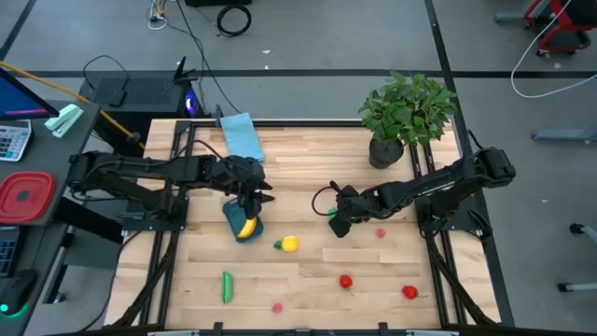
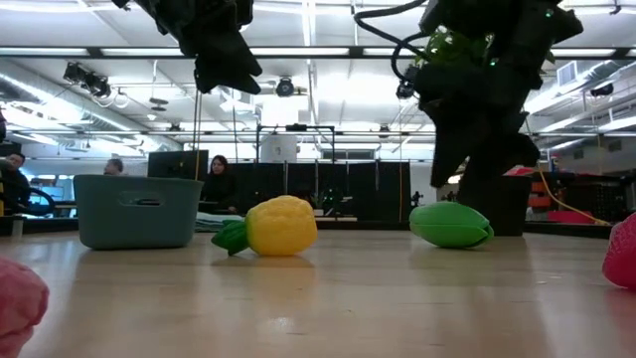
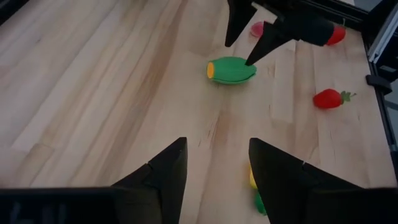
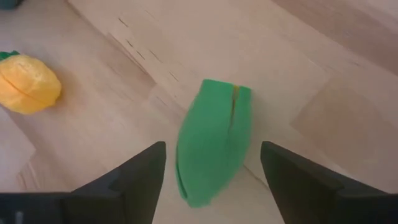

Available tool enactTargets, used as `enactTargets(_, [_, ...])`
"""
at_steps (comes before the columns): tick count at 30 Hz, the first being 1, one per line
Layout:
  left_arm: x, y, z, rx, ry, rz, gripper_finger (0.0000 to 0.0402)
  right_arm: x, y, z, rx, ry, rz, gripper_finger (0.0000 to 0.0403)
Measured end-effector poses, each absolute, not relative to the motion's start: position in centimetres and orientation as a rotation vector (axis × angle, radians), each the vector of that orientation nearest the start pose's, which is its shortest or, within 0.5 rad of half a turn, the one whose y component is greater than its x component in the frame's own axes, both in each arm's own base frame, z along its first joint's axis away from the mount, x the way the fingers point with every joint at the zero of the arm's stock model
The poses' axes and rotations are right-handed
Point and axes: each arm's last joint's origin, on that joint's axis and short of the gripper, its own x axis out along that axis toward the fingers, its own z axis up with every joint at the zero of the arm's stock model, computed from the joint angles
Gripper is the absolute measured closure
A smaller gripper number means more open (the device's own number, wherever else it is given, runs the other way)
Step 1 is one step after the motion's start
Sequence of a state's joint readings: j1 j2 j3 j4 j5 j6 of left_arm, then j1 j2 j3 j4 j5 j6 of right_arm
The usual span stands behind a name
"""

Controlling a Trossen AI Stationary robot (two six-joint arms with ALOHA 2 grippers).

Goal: Pick and placing Produce into tupperware
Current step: Put the corn into the blue bin

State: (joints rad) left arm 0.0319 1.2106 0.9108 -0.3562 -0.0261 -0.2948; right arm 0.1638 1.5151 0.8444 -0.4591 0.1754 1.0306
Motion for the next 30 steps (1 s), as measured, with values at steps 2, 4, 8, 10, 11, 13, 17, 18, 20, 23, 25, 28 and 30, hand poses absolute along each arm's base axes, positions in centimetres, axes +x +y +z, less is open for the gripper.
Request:
enactTargets(2, [25.5, 0.9, 27.7, -0.285, 0.644, 0.151, 0.0223, 27.7, 4.1, 17.0, 0.732, 0.988, -0.568, 0.0126])
enactTargets(4, [25.5, 0.9, 27.7, -0.282, 0.643, 0.151, 0.0223, 27.9, 4.1, 16.3, 0.736, 0.997, -0.579, 0.0125])
enactTargets(8, [25.5, 0.9, 27.7, -0.283, 0.643, 0.151, 0.0225, 28.2, 4.2, 15.1, 0.732, 1.034, -0.61, 0.0125])
enactTargets(10, [25.5, 0.9, 27.7, -0.283, 0.643, 0.151, 0.0225, 28.3, 4.2, 14.6, 0.726, 1.048, -0.618, 0.0126])
enactTargets(11, [25.5, 0.9, 27.7, -0.283, 0.643, 0.151, 0.0224, 28.4, 4.2, 14.4, 0.725, 1.05, -0.619, 0.0126])
enactTargets(13, [25.5, 0.9, 27.7, -0.283, 0.643, 0.151, 0.0224, 28.6, 4.2, 14.1, 0.727, 1.047, -0.616, 0.0126])
enactTargets(17, [25.5, 0.9, 27.7, -0.283, 0.643, 0.151, 0.0228, 29.1, 4.3, 13.7, 0.743, 1.032, -0.593, 0.0126])
enactTargets(18, [25.5, 0.9, 27.7, -0.283, 0.643, 0.151, 0.0229, 29.1, 4.4, 13.6, 0.746, 1.033, -0.589, 0.0126])
enactTargets(20, [25.5, 0.9, 27.7, -0.283, 0.643, 0.151, 0.0229, 29.2, 4.4, 13.4, 0.741, 1.042, -0.582, 0.0126])
enactTargets(23, [25.5, 0.9, 27.7, -0.268, 0.644, 0.146, 0.023, 29.3, 4.4, 13.1, 0.727, 1.05, -0.576, 0.0126])
enactTargets(25, [25.5, 0.9, 27.7, -0.261, 0.645, 0.143, 0.023, 29.3, 4.4, 13.1, 0.716, 1.051, -0.567, 0.0127])
enactTargets(28, [25.5, 0.9, 27.7, -0.26, 0.644, 0.143, 0.023, 29.4, 4.5, 13.3, 0.707, 1.043, -0.545, 0.0135])
enactTargets(30, [25.5, 0.9, 27.7, -0.261, 0.644, 0.143, 0.023, 29.4, 4.5, 13.6, 0.709, 1.026, -0.535, 0.0147])
